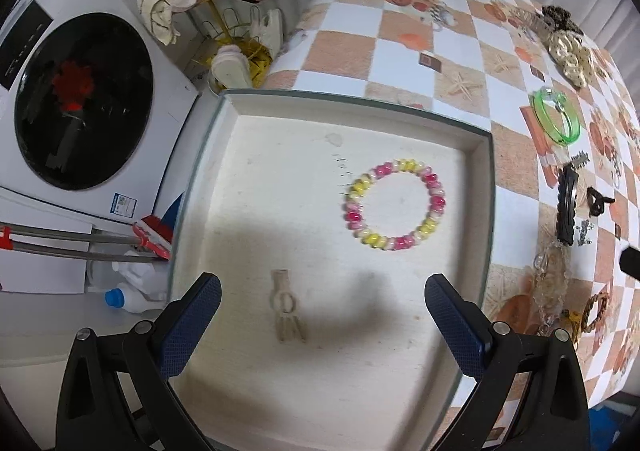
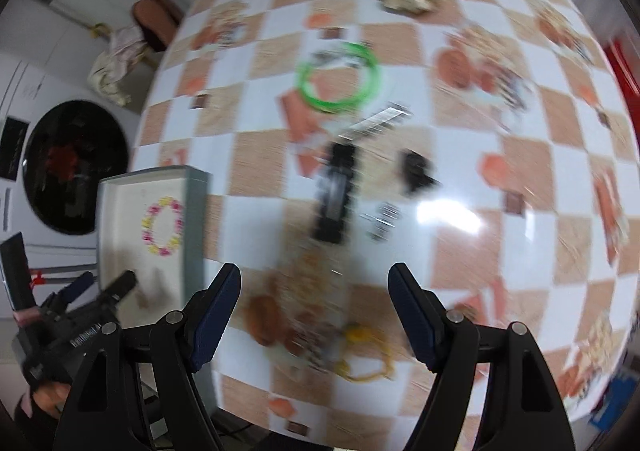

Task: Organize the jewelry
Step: 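Grasp the green bangle with the left tool while the right tool grasps the black hair claw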

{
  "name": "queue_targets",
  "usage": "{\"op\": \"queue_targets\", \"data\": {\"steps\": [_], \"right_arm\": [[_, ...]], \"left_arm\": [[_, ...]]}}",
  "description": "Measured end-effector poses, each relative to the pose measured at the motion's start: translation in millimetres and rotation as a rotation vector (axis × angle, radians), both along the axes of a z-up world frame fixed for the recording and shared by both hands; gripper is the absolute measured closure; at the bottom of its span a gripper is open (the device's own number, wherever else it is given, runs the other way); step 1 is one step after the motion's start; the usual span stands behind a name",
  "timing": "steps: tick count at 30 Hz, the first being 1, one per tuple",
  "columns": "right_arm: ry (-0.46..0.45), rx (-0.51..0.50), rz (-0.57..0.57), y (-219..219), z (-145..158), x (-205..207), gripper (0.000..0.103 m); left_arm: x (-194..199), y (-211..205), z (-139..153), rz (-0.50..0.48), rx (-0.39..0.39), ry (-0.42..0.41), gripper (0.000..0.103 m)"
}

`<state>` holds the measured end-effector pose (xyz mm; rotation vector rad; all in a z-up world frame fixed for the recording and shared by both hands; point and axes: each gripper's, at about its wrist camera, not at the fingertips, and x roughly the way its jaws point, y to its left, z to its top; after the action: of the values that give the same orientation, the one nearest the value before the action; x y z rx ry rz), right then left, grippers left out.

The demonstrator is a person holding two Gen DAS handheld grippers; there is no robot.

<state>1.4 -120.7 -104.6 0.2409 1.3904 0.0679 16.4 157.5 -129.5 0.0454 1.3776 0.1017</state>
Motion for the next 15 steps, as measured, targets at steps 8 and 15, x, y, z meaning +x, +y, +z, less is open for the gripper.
{"op": "queue_targets", "data": {"steps": [8,15], "right_arm": [[0.037,-0.038,-0.121,-61.1,-8.1,-27.2,0.024],[0.019,-0.045,-0.136,-82.8,-9.1,-20.9,0.024]], "left_arm": [[14.3,-51.0,18.8,-0.109,-0.054,-0.023,0.000],[43.0,-96.8,29.9,-0.139,-0.125,-0.040,0.000]]}}
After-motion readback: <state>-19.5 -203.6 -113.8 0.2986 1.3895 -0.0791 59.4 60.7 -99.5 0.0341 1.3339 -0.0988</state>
